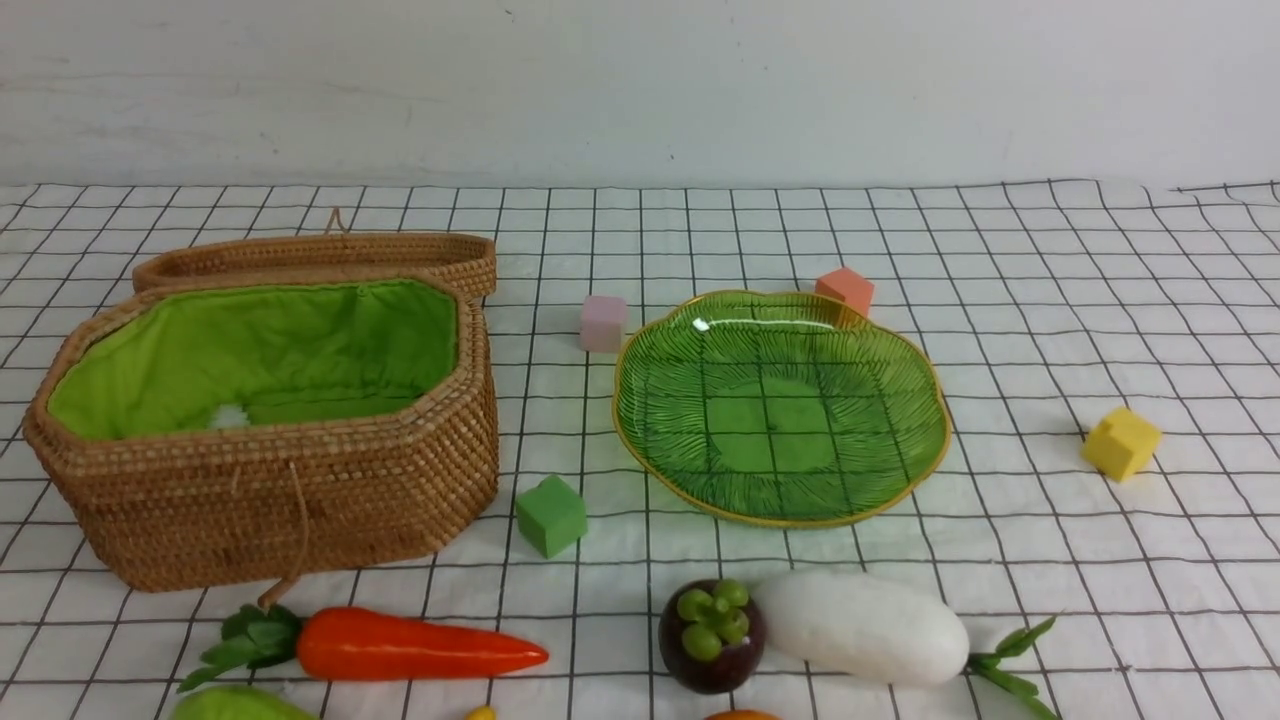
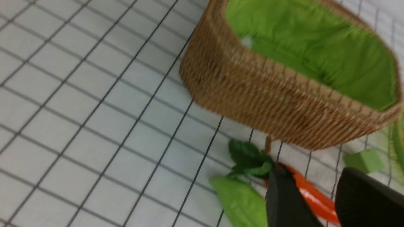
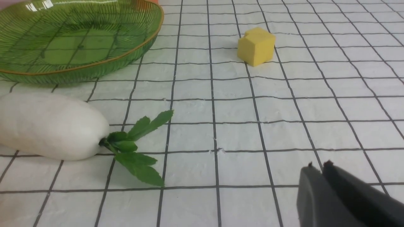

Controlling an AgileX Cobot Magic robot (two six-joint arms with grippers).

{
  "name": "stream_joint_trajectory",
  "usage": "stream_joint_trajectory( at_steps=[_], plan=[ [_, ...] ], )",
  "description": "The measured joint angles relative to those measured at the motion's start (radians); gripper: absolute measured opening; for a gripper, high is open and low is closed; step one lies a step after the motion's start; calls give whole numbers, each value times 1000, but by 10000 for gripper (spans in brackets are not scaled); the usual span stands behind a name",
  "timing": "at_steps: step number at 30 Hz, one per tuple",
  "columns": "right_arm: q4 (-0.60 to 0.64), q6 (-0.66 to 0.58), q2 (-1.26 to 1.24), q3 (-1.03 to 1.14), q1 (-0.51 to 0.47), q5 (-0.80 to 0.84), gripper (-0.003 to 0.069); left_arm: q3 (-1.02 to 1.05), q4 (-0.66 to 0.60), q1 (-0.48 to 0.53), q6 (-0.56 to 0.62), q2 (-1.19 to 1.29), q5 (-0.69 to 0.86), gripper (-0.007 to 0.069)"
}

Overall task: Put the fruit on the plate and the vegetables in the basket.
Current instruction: Take a chayote with your left arm and place it on the basket on the left.

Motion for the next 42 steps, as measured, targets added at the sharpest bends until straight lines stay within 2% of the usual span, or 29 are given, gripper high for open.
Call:
stream_joint_trajectory(
  at_steps=[3,8,11,15,19,20,26,31,36,42],
  plan=[
    [0,0,0,0,0,0,56,39,-68,0,-4,53,1,239],
    [0,0,0,0,0,0,56,100,-257,0,-6,203,-26,245],
    [0,0,0,0,0,0,56,102,-282,0,-6,267,-37,262],
    [0,0,0,0,0,0,56,102,-289,0,-6,396,-73,330],
    [0,0,0,0,0,0,56,102,-296,0,-6,519,-159,437],
    [0,0,0,0,0,0,56,102,-305,0,-6,575,-219,489],
    [0,0,0,1,0,0,56,102,-377,0,-6,755,-330,574],
    [0,0,0,1,0,0,56,101,-411,0,-5,852,-343,565],
    [0,0,0,1,0,0,56,98,-410,0,2,838,-308,461],
    [0,0,0,1,0,0,56,89,-391,0,4,714,-248,459]
  ],
)
